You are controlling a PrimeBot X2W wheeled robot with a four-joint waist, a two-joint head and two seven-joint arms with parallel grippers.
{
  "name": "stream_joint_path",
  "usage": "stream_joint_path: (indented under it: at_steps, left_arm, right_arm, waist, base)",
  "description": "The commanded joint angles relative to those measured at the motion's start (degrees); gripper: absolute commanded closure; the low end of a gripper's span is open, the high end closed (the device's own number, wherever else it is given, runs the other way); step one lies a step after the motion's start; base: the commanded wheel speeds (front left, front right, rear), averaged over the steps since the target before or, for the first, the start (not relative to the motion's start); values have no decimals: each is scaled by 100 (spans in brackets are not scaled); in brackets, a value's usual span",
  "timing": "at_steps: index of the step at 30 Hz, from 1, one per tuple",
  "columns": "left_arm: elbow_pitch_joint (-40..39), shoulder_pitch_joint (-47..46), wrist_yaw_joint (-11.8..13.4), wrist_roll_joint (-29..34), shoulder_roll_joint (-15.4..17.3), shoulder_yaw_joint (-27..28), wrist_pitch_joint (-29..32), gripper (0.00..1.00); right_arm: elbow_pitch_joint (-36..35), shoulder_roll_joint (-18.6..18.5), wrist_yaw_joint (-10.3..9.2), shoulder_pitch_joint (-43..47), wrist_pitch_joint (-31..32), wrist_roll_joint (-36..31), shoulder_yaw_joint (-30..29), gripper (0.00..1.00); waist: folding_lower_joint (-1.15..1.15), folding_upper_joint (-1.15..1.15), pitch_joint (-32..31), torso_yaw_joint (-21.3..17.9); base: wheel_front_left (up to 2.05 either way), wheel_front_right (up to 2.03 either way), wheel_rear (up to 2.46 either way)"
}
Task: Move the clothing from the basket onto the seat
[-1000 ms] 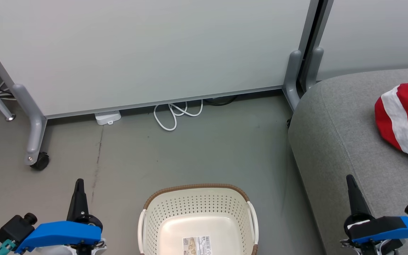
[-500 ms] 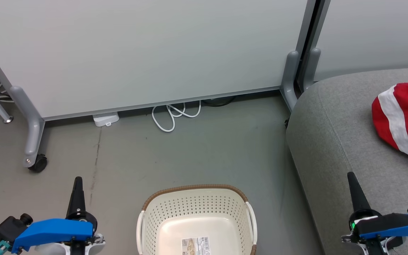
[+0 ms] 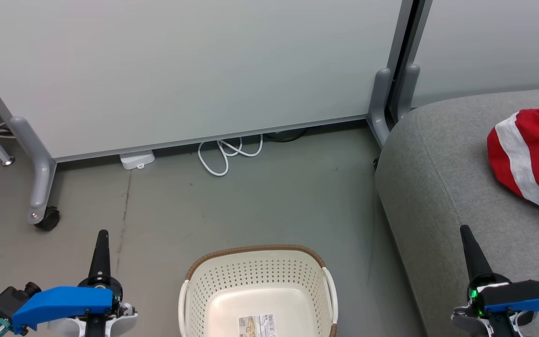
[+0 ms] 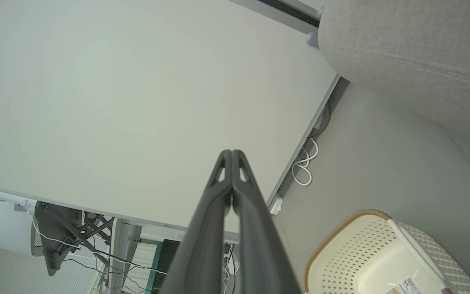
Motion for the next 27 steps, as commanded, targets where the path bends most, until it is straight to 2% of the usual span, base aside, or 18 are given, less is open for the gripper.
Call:
stream_joint_path:
  at_steps: [1,27]
  left_arm:
    - [-64,-130,-35,-143,25,34,36,100]
    - [-69,-216,-68,-1489,28,132,376,100]
  right_arm:
    - [-63,-5,2,-130,40,156,-19,100]
    - [-90,-4,2,-170,378,1450,-100,100]
  waist:
    - [0,0,-2,-5]
    - [-1,0,-43,-97]
  base:
    - [0,0,0]
    - [0,0,0]
